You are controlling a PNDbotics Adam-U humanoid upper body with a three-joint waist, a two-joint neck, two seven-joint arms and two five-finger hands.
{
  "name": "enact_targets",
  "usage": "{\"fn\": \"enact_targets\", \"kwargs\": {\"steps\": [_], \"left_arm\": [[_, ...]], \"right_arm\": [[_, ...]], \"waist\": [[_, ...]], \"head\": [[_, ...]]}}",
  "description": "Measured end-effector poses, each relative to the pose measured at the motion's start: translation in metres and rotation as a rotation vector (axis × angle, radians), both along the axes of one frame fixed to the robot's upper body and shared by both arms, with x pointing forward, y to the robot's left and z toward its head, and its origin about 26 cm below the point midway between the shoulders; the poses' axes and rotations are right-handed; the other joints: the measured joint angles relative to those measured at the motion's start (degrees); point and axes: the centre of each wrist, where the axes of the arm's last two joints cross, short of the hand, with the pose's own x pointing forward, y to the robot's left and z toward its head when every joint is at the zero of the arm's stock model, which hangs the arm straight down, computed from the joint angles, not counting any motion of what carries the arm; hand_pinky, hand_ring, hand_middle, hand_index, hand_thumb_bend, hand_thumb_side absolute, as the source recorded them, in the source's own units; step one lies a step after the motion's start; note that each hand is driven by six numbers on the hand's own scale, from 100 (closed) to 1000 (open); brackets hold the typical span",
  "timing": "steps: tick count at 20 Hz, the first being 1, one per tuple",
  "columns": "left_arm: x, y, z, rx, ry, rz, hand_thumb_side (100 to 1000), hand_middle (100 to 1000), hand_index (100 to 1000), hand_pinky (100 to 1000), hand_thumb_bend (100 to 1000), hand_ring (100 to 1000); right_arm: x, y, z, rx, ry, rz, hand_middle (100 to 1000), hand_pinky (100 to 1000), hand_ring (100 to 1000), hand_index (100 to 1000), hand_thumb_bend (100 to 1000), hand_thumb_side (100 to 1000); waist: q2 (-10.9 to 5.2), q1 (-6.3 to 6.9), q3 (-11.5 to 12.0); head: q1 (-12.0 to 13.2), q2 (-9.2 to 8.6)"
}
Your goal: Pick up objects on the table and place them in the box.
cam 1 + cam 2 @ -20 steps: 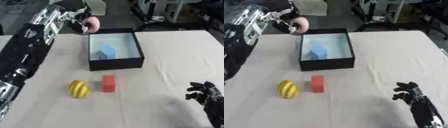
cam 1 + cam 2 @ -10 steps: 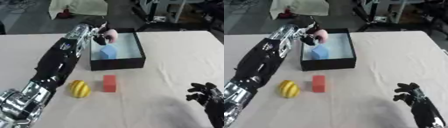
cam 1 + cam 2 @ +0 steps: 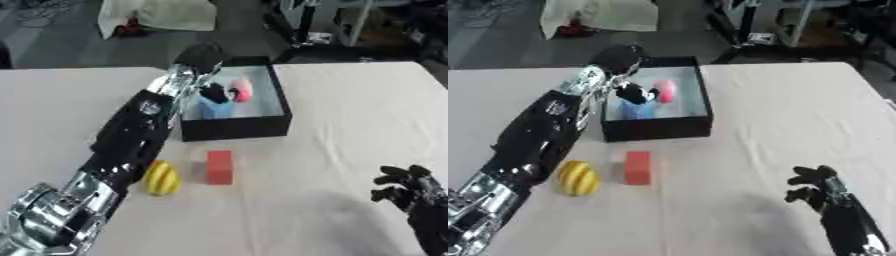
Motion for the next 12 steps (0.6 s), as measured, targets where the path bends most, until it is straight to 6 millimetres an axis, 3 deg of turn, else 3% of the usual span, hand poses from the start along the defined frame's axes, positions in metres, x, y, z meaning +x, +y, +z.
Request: {"fn": "enact_targets", "kwargs": {"steps": [3, 4, 6, 8, 10, 12], "left_arm": [[0.001, 0.003, 0.004, 0.008, -0.013, -0.019, 866, 871, 926, 803, 661, 817], [0.002, 0.005, 0.009, 0.011, -0.022, -0.028, 788, 853, 915, 800, 554, 801], [0.004, 0.011, 0.025, 0.021, -0.044, -0.054, 675, 817, 892, 795, 453, 776], [0.004, 0.018, 0.044, 0.047, -0.073, -0.088, 586, 791, 874, 791, 394, 756], [0.002, 0.027, 0.059, 0.089, -0.090, -0.122, 553, 774, 864, 785, 352, 737], [-0.003, 0.039, 0.065, 0.139, -0.083, -0.155, 502, 764, 854, 783, 335, 730]], "right_arm": [[0.000, 0.000, 0.000, 0.000, 0.000, -0.001, 598, 745, 516, 763, 100, 1000], [0.000, 0.000, 0.000, 0.000, 0.000, -0.002, 598, 745, 516, 763, 100, 1000], [0.000, 0.000, 0.000, 0.000, -0.001, -0.004, 599, 745, 516, 763, 100, 1000], [0.000, -0.001, 0.000, 0.000, 0.000, -0.008, 599, 746, 516, 763, 100, 1000], [0.000, -0.002, 0.000, -0.001, 0.001, -0.012, 599, 745, 516, 763, 100, 1000], [-0.001, -0.002, 0.000, -0.001, 0.002, -0.014, 599, 745, 516, 763, 100, 1000]], "waist": [[0.00, 0.00, 0.06], [0.00, 0.00, 0.16], [0.00, 0.00, 0.41], [0.00, 0.00, 0.72], [0.00, 0.00, 1.05], [0.00, 0.02, 1.15]], "head": [[-0.12, 0.00], [-0.17, 0.00], [-0.38, 0.00], [-0.70, 0.00], [-1.03, 0.00], [-1.30, 0.00]]}}
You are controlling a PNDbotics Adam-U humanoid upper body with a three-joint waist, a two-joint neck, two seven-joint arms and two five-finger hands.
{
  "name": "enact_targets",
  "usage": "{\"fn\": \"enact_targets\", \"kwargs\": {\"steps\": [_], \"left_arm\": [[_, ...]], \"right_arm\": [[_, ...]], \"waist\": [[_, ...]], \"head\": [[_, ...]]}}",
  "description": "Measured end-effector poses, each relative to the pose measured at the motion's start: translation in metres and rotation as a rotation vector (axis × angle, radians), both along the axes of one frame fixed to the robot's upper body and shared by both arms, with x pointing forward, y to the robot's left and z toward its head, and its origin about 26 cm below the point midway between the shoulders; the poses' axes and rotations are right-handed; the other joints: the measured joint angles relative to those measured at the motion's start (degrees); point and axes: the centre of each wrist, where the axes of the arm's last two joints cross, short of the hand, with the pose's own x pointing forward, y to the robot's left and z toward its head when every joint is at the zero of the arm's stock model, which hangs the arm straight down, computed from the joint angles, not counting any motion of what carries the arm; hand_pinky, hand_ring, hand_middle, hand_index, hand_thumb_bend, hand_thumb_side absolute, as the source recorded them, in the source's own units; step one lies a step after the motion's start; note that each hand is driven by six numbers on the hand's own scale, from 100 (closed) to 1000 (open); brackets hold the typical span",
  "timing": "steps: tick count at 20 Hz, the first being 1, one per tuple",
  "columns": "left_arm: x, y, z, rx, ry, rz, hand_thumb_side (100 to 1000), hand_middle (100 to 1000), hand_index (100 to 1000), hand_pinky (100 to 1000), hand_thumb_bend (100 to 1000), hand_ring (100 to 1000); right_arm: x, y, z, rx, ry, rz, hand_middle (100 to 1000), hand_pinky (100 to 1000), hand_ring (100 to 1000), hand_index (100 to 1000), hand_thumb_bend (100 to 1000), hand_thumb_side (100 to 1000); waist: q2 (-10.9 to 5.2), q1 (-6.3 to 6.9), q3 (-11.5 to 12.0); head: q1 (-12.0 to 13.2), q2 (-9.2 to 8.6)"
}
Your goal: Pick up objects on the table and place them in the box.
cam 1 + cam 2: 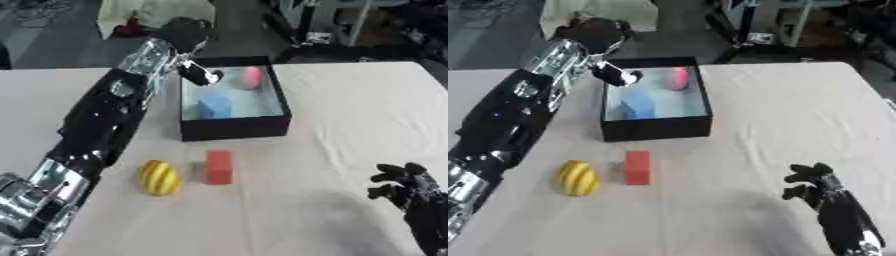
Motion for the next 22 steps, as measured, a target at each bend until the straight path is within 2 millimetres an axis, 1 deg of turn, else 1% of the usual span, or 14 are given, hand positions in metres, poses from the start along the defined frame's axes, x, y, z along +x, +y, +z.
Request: {"fn": "enact_targets", "kwargs": {"steps": [3, 5, 7, 8, 9, 10, 11, 15, 20, 22], "left_arm": [[-0.011, 0.020, -0.009, 0.093, 0.054, -0.043, 492, 763, 851, 779, 344, 730], [-0.020, 0.033, -0.021, 0.158, 0.109, -0.069, 494, 765, 850, 776, 351, 732], [-0.029, 0.046, -0.042, 0.220, 0.193, -0.090, 490, 761, 845, 773, 353, 730], [-0.034, 0.051, -0.054, 0.250, 0.242, -0.103, 463, 757, 842, 771, 403, 728], [-0.039, 0.055, -0.067, 0.275, 0.292, -0.119, 482, 756, 842, 770, 352, 728], [-0.043, 0.056, -0.075, 0.294, 0.333, -0.138, 480, 754, 841, 770, 356, 726], [-0.046, 0.057, -0.080, 0.308, 0.365, -0.157, 480, 753, 840, 769, 355, 726], [-0.047, 0.062, -0.077, 0.325, 0.446, -0.208, 470, 749, 838, 769, 341, 721], [-0.043, 0.071, -0.068, 0.324, 0.538, -0.258, 467, 747, 840, 768, 336, 716], [-0.041, 0.076, -0.064, 0.315, 0.566, -0.265, 466, 771, 858, 772, 337, 732]], "right_arm": [[0.000, -0.001, 0.000, -0.003, 0.000, -0.002, 599, 745, 516, 763, 100, 1000], [0.000, -0.002, 0.000, -0.007, -0.001, -0.003, 599, 745, 516, 763, 100, 1000], [0.000, -0.002, 0.001, -0.009, -0.002, -0.004, 599, 745, 516, 763, 100, 1000], [0.000, -0.002, 0.001, -0.009, -0.002, -0.004, 599, 745, 516, 763, 100, 1000], [0.000, -0.002, 0.001, -0.009, -0.002, -0.004, 599, 745, 516, 763, 100, 1000], [0.000, -0.002, 0.001, -0.010, -0.002, -0.004, 599, 745, 516, 763, 100, 1000], [0.000, -0.002, 0.001, -0.010, -0.002, -0.004, 599, 745, 516, 763, 100, 1000], [0.000, -0.003, 0.001, -0.010, -0.002, -0.004, 600, 745, 516, 763, 100, 1000], [0.000, -0.003, 0.001, -0.010, -0.002, -0.004, 600, 745, 516, 763, 100, 1000], [0.000, -0.003, 0.001, -0.010, -0.003, -0.006, 600, 745, 516, 763, 100, 1000]], "waist": [[0.00, 0.01, 0.08], [0.00, 0.01, 0.07], [0.00, 0.01, -0.06], [0.00, 0.01, -0.07], [0.00, 0.01, -0.07], [0.00, 0.01, -0.08], [0.00, 0.01, -0.11], [0.00, 0.01, -0.09], [0.00, 0.01, -0.04], [0.00, 0.01, 0.00]], "head": [[-0.32, 0.00], [-0.37, 0.00], [-0.35, 0.00], [-0.34, 0.00], [-0.34, 0.00], [-0.34, 0.00], [-0.35, 0.00], [-0.36, 0.00], [-0.50, 0.00], [-0.63, 0.00]]}}
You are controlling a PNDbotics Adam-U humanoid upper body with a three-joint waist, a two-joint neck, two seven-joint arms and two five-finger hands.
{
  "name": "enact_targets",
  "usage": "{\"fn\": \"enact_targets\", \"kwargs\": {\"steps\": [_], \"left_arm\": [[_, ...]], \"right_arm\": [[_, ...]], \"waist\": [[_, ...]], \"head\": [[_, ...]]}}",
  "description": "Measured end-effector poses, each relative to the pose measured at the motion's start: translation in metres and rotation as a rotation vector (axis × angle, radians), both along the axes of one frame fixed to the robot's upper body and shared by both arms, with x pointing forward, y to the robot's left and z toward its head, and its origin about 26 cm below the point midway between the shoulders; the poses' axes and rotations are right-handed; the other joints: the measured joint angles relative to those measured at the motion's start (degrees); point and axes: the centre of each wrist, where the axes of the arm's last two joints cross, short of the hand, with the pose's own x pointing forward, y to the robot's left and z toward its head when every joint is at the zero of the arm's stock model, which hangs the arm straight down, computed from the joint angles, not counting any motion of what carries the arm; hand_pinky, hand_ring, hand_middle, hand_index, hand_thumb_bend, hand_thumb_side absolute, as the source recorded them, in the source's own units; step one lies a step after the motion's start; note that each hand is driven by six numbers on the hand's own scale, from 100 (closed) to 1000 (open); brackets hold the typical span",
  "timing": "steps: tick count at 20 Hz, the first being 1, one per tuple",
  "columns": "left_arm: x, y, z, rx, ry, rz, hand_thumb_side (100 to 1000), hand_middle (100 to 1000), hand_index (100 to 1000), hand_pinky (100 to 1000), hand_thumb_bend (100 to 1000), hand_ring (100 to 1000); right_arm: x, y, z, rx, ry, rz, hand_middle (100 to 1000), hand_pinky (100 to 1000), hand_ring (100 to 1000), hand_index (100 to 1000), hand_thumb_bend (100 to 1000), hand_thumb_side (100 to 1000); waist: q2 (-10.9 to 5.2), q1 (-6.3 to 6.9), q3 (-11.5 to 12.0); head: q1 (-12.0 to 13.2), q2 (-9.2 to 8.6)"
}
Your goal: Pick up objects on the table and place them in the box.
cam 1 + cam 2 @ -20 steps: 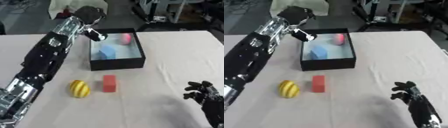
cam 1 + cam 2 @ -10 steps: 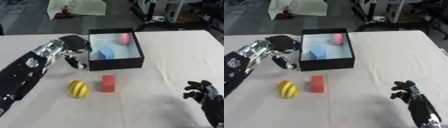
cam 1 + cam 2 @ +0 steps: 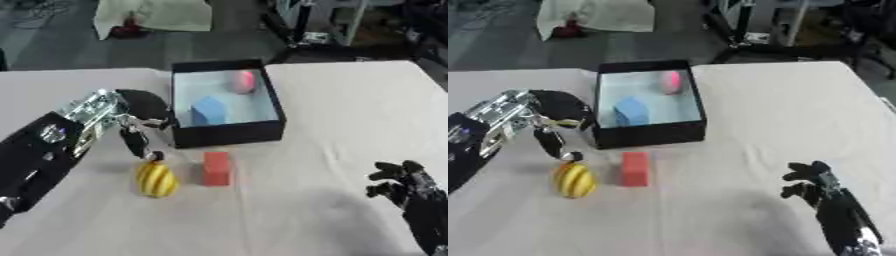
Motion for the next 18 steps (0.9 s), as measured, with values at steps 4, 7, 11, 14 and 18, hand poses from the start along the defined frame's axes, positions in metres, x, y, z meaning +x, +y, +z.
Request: {"fn": "enact_targets", "kwargs": {"steps": [4, 7, 11, 14, 18], "left_arm": [[0.001, 0.005, 0.024, -0.042, -0.016, 0.045, 466, 783, 870, 774, 340, 738], [-0.004, 0.001, 0.038, -0.062, -0.011, 0.065, 458, 791, 883, 777, 357, 743], [-0.012, 0.005, 0.065, -0.089, -0.027, 0.088, 465, 768, 862, 773, 368, 732], [-0.022, 0.008, 0.071, -0.081, -0.007, 0.096, 460, 756, 853, 770, 364, 723], [-0.031, 0.010, 0.056, -0.059, 0.085, 0.114, 460, 751, 848, 767, 364, 720]], "right_arm": [[0.000, -0.001, 0.000, 0.000, 0.000, -0.003, 600, 745, 516, 763, 100, 1000], [0.000, -0.001, 0.000, -0.001, 0.000, -0.003, 600, 745, 516, 762, 100, 1000], [-0.002, -0.002, -0.001, -0.004, 0.006, -0.006, 600, 745, 516, 763, 100, 1000], [-0.002, -0.004, -0.001, -0.010, 0.006, -0.011, 600, 745, 516, 763, 100, 1000], [-0.002, -0.006, 0.000, -0.014, 0.005, -0.015, 601, 745, 516, 763, 100, 1000]], "waist": [[0.00, 0.00, 0.18], [0.00, 0.00, 0.20], [-0.02, 0.29, 0.42], [-0.06, 0.66, 0.49], [-0.16, 0.73, 0.61]], "head": [[-0.20, 0.00], [-0.23, 0.00], [-0.72, 0.00], [-0.94, 0.00], [-1.21, 0.00]]}}
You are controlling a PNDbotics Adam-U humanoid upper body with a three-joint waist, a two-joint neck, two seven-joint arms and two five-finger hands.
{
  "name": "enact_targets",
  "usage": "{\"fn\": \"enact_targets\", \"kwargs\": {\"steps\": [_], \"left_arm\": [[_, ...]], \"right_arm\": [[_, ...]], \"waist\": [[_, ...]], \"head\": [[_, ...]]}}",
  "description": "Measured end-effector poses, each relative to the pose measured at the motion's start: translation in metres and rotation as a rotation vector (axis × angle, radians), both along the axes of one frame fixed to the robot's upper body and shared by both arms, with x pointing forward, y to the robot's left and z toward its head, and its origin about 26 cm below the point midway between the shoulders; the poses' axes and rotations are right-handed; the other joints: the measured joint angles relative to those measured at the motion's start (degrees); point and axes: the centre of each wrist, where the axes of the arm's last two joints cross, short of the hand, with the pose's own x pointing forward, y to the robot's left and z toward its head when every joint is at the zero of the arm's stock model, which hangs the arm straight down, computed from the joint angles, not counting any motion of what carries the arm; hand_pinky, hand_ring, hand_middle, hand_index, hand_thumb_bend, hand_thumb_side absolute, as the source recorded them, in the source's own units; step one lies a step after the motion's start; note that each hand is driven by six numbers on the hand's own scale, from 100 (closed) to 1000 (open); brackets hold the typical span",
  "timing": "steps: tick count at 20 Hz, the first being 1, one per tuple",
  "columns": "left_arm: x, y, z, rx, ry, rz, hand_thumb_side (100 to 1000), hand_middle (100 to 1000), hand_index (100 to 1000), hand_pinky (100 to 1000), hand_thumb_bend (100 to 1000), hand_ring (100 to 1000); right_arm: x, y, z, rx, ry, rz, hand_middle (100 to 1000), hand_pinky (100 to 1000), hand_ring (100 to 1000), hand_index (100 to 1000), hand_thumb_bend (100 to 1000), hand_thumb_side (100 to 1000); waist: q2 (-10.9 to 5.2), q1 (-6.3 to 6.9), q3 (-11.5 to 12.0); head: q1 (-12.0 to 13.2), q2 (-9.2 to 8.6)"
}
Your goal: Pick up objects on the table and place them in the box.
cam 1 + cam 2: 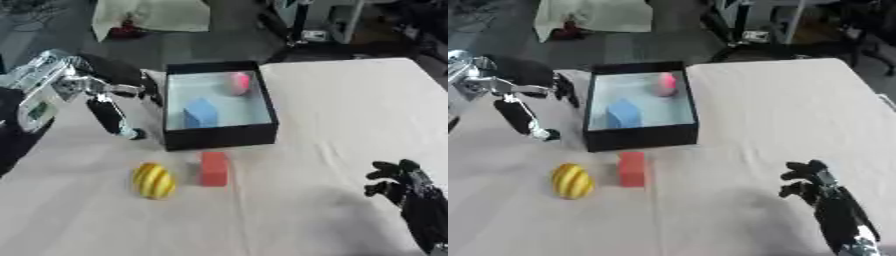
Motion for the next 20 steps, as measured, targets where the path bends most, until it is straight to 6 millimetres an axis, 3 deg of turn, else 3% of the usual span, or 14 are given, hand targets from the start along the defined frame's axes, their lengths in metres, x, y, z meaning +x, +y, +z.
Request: {"fn": "enact_targets", "kwargs": {"steps": [13, 20], "left_arm": [[-0.011, -0.012, -0.035, -0.034, 0.247, -0.006, 414, 777, 862, 773, 332, 741], [-0.012, -0.017, -0.049, -0.014, 0.278, -0.003, 401, 778, 864, 772, 329, 739]], "right_arm": [[0.000, -0.001, 0.000, -0.003, 0.000, 0.000, 601, 745, 516, 762, 100, 1000], [0.000, -0.001, 0.000, -0.003, -0.001, 0.001, 601, 745, 516, 762, 100, 1000]], "waist": [[-0.22, 0.00, -0.22], [-0.22, 0.00, -0.36]], "head": [[0.04, 0.00], [0.04, 0.00]]}}
